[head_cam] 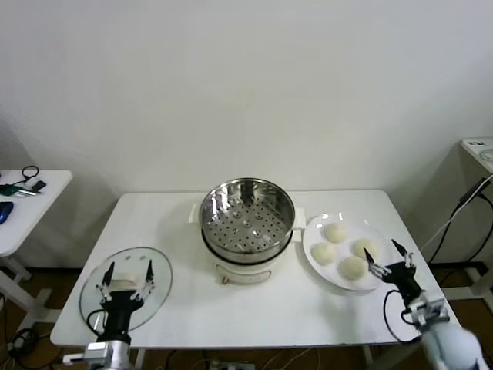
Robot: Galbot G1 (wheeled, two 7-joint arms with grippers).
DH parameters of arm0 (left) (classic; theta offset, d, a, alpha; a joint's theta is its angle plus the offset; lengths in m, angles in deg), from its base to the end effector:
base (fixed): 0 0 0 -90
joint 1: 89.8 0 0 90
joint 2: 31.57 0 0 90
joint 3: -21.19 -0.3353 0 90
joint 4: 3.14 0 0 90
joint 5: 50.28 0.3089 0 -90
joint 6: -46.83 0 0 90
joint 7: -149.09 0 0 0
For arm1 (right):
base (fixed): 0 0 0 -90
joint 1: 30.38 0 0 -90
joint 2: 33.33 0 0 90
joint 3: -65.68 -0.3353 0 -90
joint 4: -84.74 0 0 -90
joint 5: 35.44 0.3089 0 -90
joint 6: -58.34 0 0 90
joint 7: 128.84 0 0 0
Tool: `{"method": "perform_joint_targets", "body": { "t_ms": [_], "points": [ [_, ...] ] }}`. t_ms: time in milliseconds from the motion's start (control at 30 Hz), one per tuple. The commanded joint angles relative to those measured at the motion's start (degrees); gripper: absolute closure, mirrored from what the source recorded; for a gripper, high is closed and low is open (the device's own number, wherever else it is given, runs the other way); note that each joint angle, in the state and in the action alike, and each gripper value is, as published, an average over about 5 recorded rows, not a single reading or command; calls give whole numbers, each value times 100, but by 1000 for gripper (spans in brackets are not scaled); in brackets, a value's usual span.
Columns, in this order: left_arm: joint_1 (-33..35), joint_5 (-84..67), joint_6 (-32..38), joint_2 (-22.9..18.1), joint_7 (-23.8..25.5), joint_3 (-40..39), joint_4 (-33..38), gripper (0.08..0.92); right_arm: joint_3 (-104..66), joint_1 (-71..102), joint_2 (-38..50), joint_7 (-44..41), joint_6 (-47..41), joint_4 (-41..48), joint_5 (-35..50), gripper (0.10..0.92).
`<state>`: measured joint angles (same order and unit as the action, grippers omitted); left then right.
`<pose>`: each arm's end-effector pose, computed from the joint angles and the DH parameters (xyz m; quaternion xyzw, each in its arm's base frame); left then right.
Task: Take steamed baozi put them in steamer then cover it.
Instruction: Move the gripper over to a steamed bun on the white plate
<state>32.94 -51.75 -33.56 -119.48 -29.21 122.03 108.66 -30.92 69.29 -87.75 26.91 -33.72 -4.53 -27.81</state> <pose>0.1188 0.0619 -0.3361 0.0579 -0.9969 -0.0528 0.0096 0.2596 -0.2263 -0.3032 0.1639 -0.9522 0.2209 0.1332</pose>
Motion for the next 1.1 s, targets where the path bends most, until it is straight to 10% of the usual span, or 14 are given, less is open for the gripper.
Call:
{"method": "perform_joint_targets", "body": {
  "t_ms": [33, 567, 1100],
  "points": [
    [48, -10, 0, 27, -3, -17, 24, 177, 499, -1037, 1284, -1364, -595, 460, -553, 203],
    [35, -405, -277, 123, -107, 12, 96, 177, 5364, -6019, 1960, -4038, -372, 3047, -992, 203],
    [181, -451, -298, 64, -194, 70, 139, 177, 7488, -7991, -405, -4467, 722, 5790, -2089, 203]
  ]
}}
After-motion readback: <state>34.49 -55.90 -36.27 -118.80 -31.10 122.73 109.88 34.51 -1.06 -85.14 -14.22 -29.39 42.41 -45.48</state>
